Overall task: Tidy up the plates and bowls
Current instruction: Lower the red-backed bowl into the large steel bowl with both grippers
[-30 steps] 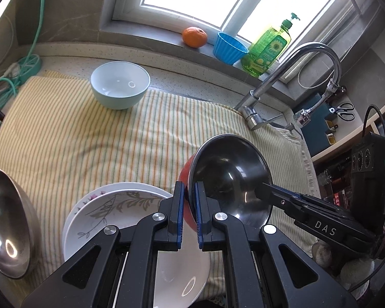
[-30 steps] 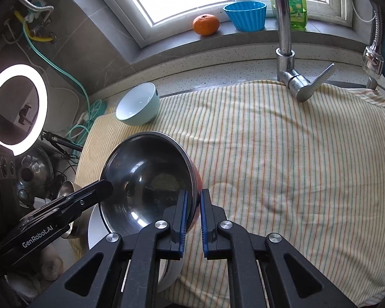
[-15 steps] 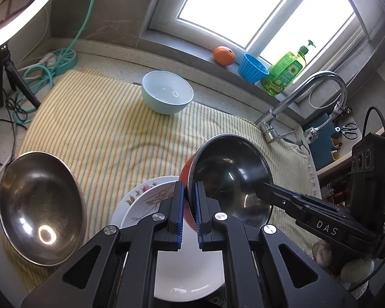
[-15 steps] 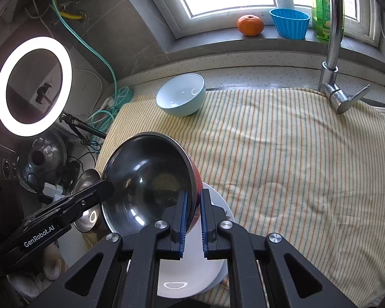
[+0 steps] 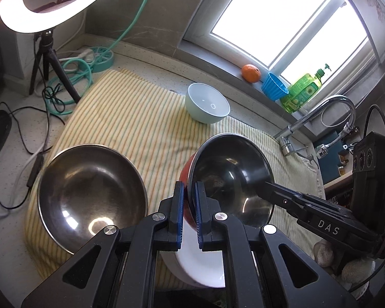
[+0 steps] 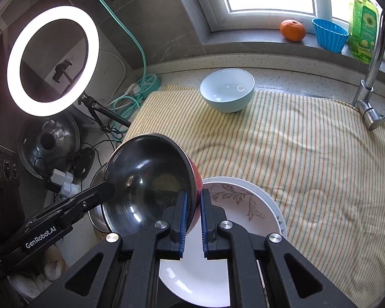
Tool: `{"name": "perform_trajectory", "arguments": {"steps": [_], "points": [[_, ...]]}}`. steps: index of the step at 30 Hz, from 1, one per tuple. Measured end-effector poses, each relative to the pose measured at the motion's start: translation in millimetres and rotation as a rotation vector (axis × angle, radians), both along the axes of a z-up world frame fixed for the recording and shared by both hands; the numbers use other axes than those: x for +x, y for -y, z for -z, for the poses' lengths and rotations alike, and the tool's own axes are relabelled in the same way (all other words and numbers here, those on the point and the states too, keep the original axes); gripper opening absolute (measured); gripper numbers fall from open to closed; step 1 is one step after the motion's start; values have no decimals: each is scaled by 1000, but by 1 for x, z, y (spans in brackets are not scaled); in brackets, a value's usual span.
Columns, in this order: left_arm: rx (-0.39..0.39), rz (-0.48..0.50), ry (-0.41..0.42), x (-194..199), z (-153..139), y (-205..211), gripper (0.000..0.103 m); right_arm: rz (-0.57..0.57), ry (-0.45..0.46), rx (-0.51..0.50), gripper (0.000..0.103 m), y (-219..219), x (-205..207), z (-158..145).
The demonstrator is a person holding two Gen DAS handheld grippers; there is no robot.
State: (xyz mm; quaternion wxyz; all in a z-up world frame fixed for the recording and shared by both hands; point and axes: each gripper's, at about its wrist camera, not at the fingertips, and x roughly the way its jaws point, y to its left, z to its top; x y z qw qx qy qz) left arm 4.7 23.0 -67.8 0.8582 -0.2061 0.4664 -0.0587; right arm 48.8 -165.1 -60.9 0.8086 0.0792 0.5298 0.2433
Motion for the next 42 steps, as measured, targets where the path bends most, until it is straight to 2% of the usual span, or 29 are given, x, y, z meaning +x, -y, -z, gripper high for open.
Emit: {"name": "perform_trajectory", "arguments": {"steps": [9,23,34,42], "points": [[-2,-69,-21,-19,9,-41,7,-69,14,3,9,-50,-5,-3],[5,-157,-56,-34,24,-94,7,-158,-14,-13,9,-119,-6,18],[28,-152,-102,-29,43,-107,7,-193,-52,-73,9,-145,-1,47],[55,-144,-137,-25,56,-108,7,-216,-53,-112,9,-155,0,57]]}}
